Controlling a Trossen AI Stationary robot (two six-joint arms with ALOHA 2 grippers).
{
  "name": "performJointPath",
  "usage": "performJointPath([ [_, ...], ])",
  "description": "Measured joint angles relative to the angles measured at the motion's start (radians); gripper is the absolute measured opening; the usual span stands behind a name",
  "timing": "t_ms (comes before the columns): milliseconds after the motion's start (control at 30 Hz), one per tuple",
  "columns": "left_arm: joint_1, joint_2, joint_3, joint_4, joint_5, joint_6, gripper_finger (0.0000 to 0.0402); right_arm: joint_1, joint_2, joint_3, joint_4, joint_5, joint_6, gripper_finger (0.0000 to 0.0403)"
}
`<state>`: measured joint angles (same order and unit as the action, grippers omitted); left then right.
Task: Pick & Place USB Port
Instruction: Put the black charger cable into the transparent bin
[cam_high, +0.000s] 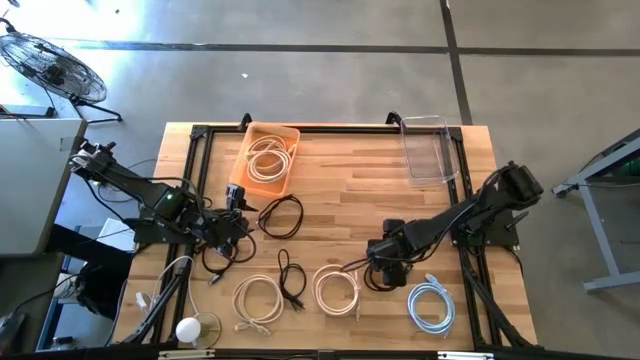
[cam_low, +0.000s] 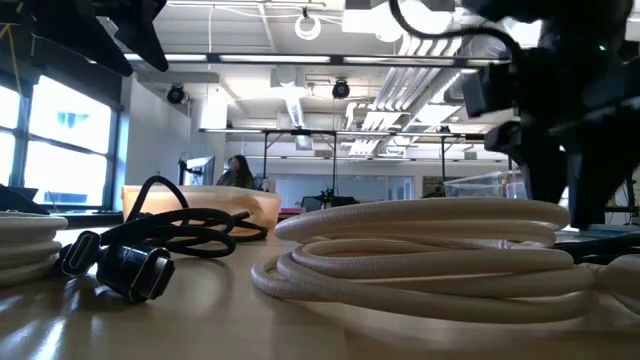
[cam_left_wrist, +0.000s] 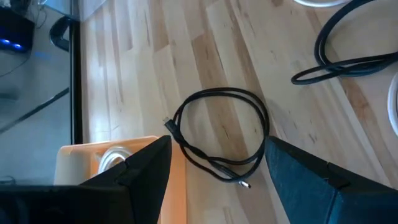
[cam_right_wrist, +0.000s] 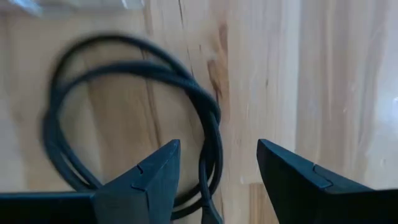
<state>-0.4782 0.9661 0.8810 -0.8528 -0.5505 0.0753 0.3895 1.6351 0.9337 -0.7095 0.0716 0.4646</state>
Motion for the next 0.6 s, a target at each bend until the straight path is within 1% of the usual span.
performJointPath([
  [267,0.0,0.0,0.0,-0.001,-0.002,0.002,0.0252,-0.003,0.099,0.004,0.009,-0.014,0.008,0.0204],
  [367,0.0,0.0,0.0,-0.001,-0.002,0.002,0.0252,-0.003,0.131,0.006,0.01,-0.012,0.012,0.019],
  [400,0.0,0.0,0.0,-0.001,-0.001,0.002,0.0252,-0.003,0.14,0.007,0.008,-0.009,0.02,0.0178],
  [467,0.0,0.0,0.0,-0.001,-0.001,0.002,0.0252,-0.002,0.145,0.008,0.012,-0.009,0.032,0.014],
  [567,0.0,0.0,0.0,-0.001,-0.001,-0.001,0.0252,-0.001,0.142,0.006,0.015,0.0,0.053,0.0051],
  [600,0.0,0.0,0.0,-0.002,-0.001,-0.001,0.0252,0.0,0.139,0.005,0.019,0.007,0.054,0.0029],
])
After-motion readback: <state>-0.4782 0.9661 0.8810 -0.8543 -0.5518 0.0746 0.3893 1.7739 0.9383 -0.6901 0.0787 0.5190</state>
